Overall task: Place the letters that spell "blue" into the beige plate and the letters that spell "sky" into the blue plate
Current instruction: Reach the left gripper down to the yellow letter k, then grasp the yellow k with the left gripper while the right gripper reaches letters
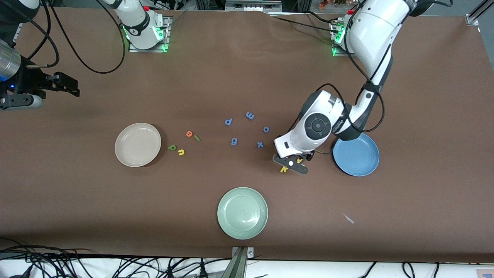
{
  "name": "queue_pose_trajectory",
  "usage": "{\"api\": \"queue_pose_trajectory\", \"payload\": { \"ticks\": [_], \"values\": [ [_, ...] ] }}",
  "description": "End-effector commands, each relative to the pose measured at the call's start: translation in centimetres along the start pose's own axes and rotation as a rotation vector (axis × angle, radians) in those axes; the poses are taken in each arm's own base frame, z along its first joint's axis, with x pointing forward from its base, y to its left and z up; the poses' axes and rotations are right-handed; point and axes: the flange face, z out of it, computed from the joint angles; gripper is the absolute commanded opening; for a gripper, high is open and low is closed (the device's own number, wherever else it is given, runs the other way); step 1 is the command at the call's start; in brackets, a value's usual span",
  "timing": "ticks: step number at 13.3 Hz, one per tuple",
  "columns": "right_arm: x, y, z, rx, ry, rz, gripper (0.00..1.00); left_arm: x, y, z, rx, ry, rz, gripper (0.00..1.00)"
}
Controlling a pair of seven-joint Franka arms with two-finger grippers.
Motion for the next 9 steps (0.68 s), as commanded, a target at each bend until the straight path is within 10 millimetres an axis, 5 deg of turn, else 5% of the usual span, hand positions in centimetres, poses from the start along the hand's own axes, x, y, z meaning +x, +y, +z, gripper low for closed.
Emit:
{"api": "queue_pose_trajectory", "payload": {
  "ticks": [1, 6, 9],
  "values": [
    [0.2, -0.3, -0.6, -0.008, 0.007, 0.005, 1.0, 1.6, -0.6, 2.6, 0.011, 0.08, 0.017, 1.0],
    [0.4, -0.8, -0.7, 0.001, 0.023, -0.003, 1.0, 2.2, -0.6, 5.6, 0.027, 0.176, 0.052, 1.0],
    [1.6, -1.2, 1.3, -0.009, -0.014, -0.013, 1.0, 2.2, -0.7, 6.1, 0.029, 0.183, 0.056, 0.92]
  ]
}}
